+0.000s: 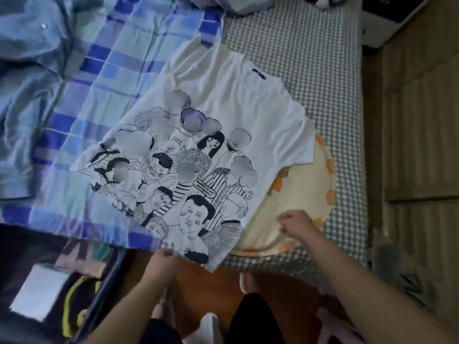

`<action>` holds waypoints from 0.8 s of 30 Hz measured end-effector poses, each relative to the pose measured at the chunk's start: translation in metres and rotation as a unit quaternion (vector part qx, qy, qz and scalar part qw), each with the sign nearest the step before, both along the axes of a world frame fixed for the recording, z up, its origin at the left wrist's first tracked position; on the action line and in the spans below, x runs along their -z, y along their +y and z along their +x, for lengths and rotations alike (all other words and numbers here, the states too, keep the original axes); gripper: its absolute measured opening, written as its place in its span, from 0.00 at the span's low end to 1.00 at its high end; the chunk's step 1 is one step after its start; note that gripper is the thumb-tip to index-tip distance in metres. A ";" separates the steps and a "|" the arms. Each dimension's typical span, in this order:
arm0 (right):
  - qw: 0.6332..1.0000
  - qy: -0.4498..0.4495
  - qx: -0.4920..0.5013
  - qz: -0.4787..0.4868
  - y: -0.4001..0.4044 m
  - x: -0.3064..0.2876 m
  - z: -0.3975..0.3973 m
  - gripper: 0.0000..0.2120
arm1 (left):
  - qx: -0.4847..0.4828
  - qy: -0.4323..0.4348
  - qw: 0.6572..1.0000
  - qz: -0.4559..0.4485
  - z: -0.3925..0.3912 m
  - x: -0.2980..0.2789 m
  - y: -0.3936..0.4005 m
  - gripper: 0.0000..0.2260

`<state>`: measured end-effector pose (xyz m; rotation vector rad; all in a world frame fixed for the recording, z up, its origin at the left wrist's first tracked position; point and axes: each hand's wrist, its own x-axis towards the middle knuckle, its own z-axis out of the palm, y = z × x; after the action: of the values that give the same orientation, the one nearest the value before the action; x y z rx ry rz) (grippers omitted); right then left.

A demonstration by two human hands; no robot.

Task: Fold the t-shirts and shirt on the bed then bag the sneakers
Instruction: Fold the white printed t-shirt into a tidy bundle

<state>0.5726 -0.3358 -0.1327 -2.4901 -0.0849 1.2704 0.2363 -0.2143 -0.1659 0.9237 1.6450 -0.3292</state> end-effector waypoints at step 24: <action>0.989 -0.022 0.147 0.017 -0.003 0.039 0.200 0.03 | -0.402 0.195 0.894 0.017 0.115 0.039 -0.118 0.16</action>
<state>0.7726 -0.3385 -0.1714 -2.3924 0.2414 1.0833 0.3516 -0.3328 -0.2054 0.1317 2.2520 0.1006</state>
